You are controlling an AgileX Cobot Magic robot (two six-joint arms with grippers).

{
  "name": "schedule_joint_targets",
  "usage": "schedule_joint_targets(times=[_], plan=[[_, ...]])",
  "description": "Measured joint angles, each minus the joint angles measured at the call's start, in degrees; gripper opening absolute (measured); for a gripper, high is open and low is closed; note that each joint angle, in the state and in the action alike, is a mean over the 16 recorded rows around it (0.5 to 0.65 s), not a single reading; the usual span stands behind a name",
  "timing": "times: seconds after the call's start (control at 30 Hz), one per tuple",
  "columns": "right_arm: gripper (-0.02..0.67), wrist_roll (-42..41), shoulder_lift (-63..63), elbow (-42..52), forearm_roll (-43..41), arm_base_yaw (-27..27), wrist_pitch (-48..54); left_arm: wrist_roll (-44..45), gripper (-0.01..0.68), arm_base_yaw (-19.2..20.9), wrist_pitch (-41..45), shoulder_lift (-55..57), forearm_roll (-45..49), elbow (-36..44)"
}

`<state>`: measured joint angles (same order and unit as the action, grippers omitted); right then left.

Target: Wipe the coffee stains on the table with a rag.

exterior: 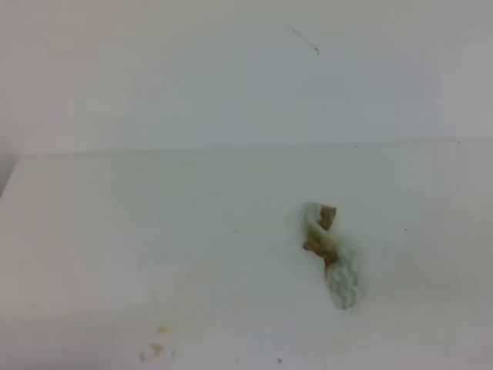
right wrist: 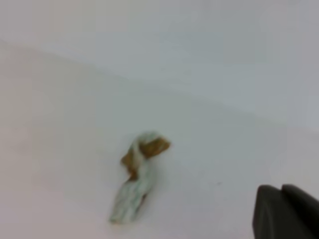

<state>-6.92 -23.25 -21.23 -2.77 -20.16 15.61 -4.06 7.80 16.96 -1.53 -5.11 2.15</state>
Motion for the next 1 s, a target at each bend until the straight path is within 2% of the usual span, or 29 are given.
schedule_joint_targets(times=[0.17,0.33,0.5,0.77,1.0], plan=[[0.011,0.4,9.6,9.0,2.0,4.1,-9.0,0.0,0.001,0.0,0.0,0.0,0.0,0.0],[0.011,0.8,18.0,17.3,3.8,7.6,-12.9,0.0,0.001,0.0,0.0,0.0,0.0,0.0],[0.011,2.4,23.3,22.1,4.1,9.1,-8.6,0.0,0.001,0.0,0.0,0.0,0.0,0.0],[0.011,5.9,25.1,23.0,-1.0,11.6,2.2,0.0,0.001,0.0,0.0,0.0,0.0,0.0],[0.011,8.2,25.2,23.0,-4.2,15.9,3.3,0.0,0.001,0.0,0.0,0.0,0.0,0.0]])
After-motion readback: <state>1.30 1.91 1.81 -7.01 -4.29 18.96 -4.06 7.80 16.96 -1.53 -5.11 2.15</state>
